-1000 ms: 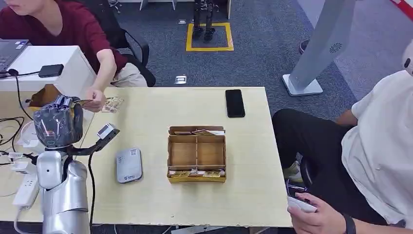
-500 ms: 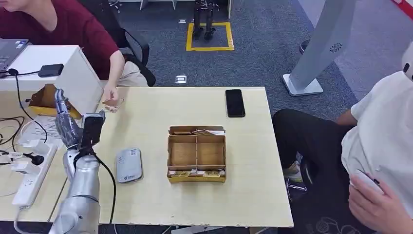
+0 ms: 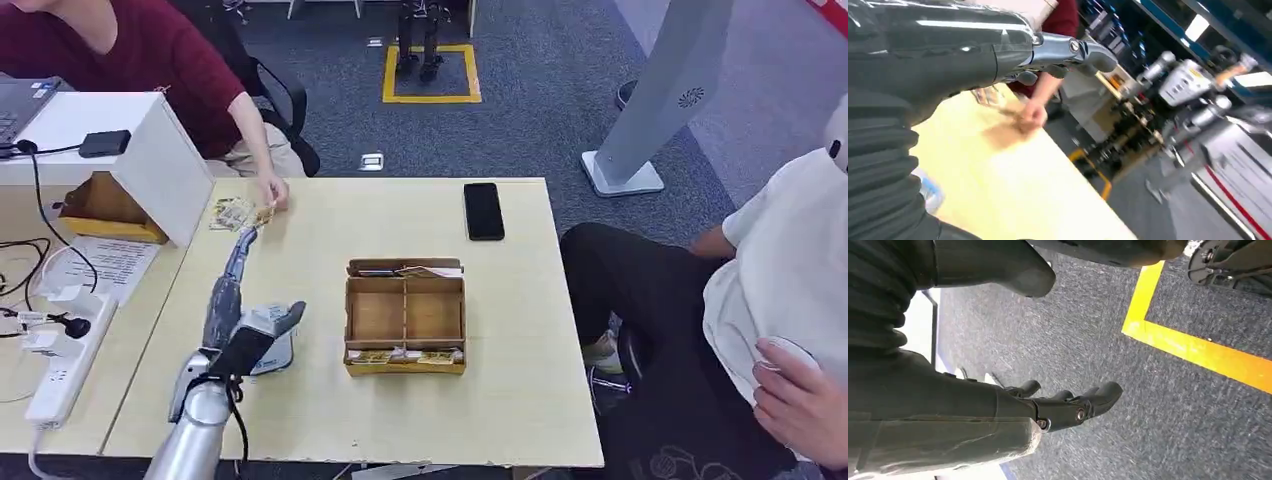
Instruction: Pass the card to the sensor for recognition and then transmit it.
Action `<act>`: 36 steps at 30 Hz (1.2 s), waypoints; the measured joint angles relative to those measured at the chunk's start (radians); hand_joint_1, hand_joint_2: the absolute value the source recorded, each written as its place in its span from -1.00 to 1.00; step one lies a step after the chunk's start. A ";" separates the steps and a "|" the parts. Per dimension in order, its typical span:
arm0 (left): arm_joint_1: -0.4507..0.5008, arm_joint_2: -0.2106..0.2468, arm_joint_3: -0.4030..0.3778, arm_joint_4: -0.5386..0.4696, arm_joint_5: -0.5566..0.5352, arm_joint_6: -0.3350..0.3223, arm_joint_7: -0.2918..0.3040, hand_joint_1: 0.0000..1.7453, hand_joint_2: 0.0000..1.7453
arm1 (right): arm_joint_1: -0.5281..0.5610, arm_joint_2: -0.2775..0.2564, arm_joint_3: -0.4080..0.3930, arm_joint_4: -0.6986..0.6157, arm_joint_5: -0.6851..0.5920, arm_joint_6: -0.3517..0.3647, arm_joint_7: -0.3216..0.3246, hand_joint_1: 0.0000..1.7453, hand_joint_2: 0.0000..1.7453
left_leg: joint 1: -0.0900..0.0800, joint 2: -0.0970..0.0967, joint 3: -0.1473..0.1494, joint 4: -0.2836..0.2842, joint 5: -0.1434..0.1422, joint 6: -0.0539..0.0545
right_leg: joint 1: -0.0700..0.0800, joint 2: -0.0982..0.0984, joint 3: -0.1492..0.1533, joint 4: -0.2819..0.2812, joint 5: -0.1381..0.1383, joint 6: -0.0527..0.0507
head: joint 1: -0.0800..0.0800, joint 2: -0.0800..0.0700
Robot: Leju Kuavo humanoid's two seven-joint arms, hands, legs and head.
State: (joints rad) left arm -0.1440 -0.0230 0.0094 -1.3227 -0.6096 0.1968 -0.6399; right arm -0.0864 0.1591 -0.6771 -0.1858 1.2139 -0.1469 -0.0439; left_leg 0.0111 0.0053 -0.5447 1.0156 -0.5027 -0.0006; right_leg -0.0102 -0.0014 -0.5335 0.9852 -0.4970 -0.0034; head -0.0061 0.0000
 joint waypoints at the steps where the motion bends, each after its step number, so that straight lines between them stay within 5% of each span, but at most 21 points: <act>1: 0.017 0.005 -0.022 -0.024 0.004 0.001 0.002 -1.00 1.00 | 0.000 0.000 -0.002 -0.001 0.000 0.000 0.000 -1.00 1.00 | 0.000 0.000 0.000 0.000 0.000 0.000 | 0.000 0.000 0.000 0.000 0.000 0.000 | 0.000 0.000; 6: 0.090 0.021 -0.109 -0.130 -0.030 0.012 -0.020 -1.00 1.00 | 0.001 0.000 -0.021 -0.004 -0.004 -0.008 0.005 -1.00 1.00 | 0.000 0.000 0.001 0.000 0.000 0.000 | 0.000 0.000 0.000 0.000 0.000 0.000 | 0.000 0.000; 14: 0.215 0.030 -0.250 -0.212 -0.292 0.279 0.027 -1.00 1.00 | 0.001 0.000 -0.044 -0.004 -0.001 -0.015 0.002 -1.00 1.00 | 0.000 0.000 0.000 0.000 0.000 0.000 | 0.000 0.000 0.000 0.000 0.000 0.000 | 0.000 0.000; 18: 0.252 0.041 -0.289 -0.213 -0.358 0.359 0.057 -1.00 1.00 | 0.001 0.000 -0.050 -0.004 0.001 -0.017 0.000 -1.00 1.00 | 0.000 0.000 0.000 0.000 0.000 0.000 | 0.000 0.000 0.000 0.000 0.000 0.000 | 0.000 0.000; 23: 0.261 0.038 -0.330 -0.182 -0.617 0.476 0.167 -1.00 1.00 | 0.001 0.000 -0.061 -0.005 0.011 -0.018 -0.001 -1.00 1.00 | 0.000 0.000 0.000 0.000 0.000 0.000 | 0.000 0.000 0.000 0.000 0.000 0.000 | 0.000 0.000; 28: 0.262 0.016 -0.366 -0.122 -0.777 0.491 0.234 -1.00 1.00 | 0.000 0.001 -0.068 -0.005 0.022 -0.018 -0.002 -1.00 1.00 | 0.000 0.000 0.000 0.000 0.000 0.000 | 0.000 0.000 0.000 0.000 0.000 0.000 | 0.000 0.000; 36: 0.242 0.002 -0.405 -0.021 -0.862 0.491 0.303 -1.00 1.00 | 0.000 0.003 -0.073 -0.005 0.034 -0.017 -0.007 -1.00 1.00 | 0.000 0.000 0.000 0.000 0.000 0.000 | 0.000 0.000 0.000 0.000 0.000 0.000 | 0.000 0.000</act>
State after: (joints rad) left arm 0.0980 -0.0206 -0.3956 -1.3435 -1.4717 0.6882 -0.3365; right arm -0.0863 0.1617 -0.7496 -0.1907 1.2482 -0.1640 -0.0511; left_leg 0.0112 0.0054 -0.5443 1.0156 -0.5026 -0.0006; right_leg -0.0102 -0.0014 -0.5335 0.9854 -0.4969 -0.0034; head -0.0065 0.0000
